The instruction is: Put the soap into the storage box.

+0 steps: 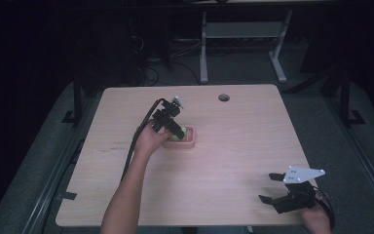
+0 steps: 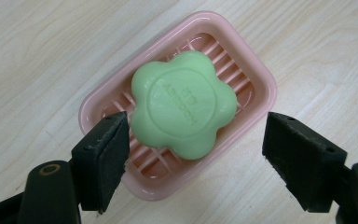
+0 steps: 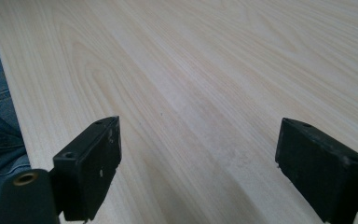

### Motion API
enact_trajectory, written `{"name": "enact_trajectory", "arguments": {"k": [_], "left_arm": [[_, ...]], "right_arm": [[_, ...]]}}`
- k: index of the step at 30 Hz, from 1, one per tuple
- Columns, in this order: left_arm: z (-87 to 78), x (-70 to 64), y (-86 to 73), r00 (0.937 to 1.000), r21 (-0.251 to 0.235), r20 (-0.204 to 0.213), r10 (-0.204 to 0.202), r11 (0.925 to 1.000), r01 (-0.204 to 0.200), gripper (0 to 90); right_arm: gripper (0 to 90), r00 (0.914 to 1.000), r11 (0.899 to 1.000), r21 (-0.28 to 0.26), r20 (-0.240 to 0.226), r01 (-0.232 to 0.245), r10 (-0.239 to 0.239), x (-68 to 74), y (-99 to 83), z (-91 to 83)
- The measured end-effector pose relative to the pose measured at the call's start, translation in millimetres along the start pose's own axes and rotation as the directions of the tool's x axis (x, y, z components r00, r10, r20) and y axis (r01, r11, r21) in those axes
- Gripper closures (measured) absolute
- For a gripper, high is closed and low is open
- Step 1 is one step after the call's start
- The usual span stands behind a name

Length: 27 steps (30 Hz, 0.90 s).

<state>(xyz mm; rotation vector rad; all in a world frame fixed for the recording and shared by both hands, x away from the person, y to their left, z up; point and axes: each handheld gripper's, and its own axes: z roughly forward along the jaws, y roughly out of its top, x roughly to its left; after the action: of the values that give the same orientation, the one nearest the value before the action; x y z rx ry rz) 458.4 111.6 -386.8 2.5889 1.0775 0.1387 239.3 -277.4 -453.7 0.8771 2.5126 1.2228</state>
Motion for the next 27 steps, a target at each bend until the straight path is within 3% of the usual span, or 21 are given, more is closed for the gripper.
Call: {"name": "enact_trajectory", "arguments": {"k": [7, 13, 17, 27], "left_arm": [[-4.3, -5.8, -4.6, 1.0, -0.022, 0.008, 0.004, 0.9997, -0.004, 23.2], [-6.8, -10.6, -9.4, 0.9995, -0.026, 0.011, 0.03, 0.9992, -0.03, 23.2], [-9.3, -14.4, -13.2, 0.9996, -0.047, 0.018, 0.022, 0.9987, -0.021, 23.2], [-18.9, -14.2, -32.2, 0.9993, -0.068, 0.023, 0.031, 0.9972, -0.029, 23.2]], "right_arm": [[13.8, 1.0, 1.0, 0.003, 0.005, 0.004, -0.004, -1.1, -0.5, 0.0], [13.8, 1.0, 1.0, 0.002, 0.007, -0.003, 0.003, -1.0, -0.7, -0.1], [13.8, 0.9999, 1.0, 0.003, 0.01, -0.012, 0.012, -1.1, -0.9, -0.5], [13.8, 0.9998, 1.0, 0.008, 0.013, -0.015, 0.015, -0.9, -1.3, 0.5]]}}
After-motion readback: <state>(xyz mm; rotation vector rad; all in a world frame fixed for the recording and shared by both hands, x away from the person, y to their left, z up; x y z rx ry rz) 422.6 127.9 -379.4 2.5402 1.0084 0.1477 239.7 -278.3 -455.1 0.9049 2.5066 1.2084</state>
